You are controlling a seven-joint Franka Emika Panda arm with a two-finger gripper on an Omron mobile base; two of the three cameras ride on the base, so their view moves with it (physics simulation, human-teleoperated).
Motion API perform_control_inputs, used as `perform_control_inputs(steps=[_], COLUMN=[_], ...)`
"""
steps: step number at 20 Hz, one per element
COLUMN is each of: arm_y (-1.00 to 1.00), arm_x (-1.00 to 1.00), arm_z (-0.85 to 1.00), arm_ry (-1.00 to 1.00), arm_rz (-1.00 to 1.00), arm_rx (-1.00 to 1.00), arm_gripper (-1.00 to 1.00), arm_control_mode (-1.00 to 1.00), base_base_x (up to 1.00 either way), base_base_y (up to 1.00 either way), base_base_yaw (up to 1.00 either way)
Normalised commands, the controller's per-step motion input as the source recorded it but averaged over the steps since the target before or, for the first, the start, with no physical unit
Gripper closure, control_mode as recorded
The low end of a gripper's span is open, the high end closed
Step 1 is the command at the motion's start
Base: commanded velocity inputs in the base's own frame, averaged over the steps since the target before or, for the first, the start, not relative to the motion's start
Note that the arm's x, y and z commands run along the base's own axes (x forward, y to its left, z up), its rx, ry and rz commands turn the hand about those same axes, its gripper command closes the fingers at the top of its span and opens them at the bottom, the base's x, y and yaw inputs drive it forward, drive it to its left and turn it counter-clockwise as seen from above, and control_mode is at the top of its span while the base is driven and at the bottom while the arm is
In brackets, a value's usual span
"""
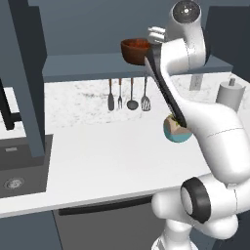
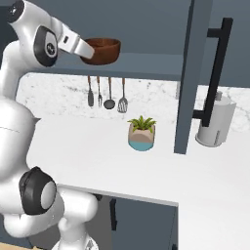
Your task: Pick up the bowls on the counter and stack them on top of one another in the open cabinet. Place the smaller bowl on top of the larger bowl.
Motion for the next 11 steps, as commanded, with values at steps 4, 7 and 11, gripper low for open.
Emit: perform_control_inputs(steps=[4, 7, 11], arm_y=[-0.24, -0.14, -0.12], arm_x=[-0.95, -0.86, -0.90], arm_z=[-0.18, -0.28, -0.38], arm_ry=[0.00, 0.00, 0.00], arm_rz=[0.17, 0.23, 0.21], arm_rx=[0.00, 0.00, -0.02], arm_gripper=[-1.00, -1.00, -1.00], arm_control_mode=[-1.00, -1.00, -1.00], base_base_x=[0.00, 0.00, 0.00], base_base_y=[0.00, 0.00, 0.00], base_base_yaw=[0.00, 0.00, 0.00])
